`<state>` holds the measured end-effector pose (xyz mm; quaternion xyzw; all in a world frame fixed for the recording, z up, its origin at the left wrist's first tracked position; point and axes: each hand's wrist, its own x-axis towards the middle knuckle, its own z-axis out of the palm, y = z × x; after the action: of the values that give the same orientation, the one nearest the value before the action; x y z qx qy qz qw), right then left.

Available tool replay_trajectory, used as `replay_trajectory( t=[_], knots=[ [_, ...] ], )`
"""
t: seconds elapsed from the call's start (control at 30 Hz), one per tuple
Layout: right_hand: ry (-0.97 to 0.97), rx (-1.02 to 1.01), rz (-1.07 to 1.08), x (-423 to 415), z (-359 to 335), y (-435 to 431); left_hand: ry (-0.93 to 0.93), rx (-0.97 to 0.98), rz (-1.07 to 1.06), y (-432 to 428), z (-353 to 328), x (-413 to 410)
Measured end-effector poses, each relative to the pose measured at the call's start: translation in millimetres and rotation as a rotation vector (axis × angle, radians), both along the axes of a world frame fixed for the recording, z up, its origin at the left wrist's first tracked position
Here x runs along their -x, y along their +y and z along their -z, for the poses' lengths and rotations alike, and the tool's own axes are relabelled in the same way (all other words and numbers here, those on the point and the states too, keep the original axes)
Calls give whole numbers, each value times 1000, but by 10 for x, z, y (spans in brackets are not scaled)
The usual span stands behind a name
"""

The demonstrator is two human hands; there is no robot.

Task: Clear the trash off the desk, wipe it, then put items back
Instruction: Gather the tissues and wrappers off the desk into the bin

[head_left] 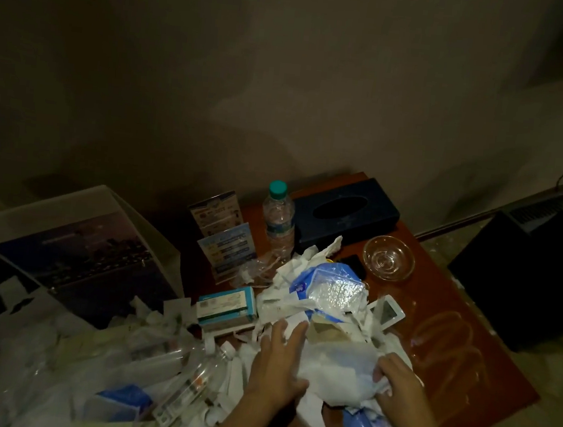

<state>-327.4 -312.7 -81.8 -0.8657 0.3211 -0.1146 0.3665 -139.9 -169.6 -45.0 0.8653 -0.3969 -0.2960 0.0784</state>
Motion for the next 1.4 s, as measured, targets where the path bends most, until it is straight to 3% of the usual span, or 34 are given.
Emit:
replay_trajectory(
  t=[0.43, 0.63, 0.83, 1.07, 1.3, 1.4],
  knots=[
    [-128, -37, 20, -13, -151, 21, 16, 291, -62, 324, 86, -111],
    [-185, -43, -36, -207, -288, 193, -84, 262, -38, 568, -85, -55],
    [-161, -78, -9, -284, -302, 269, 54, 375, -151, 638, -75, -80],
    [-48, -147, 11, -170, -274, 345, 242, 110, -262, 472, 97, -134],
    [15, -152, -11, -237, -257, 307, 181, 20, -232, 242, 132, -158],
    [17, -130, -30, -209, -241, 256, 21, -22, -165, 139, 123, -147]
  ],
)
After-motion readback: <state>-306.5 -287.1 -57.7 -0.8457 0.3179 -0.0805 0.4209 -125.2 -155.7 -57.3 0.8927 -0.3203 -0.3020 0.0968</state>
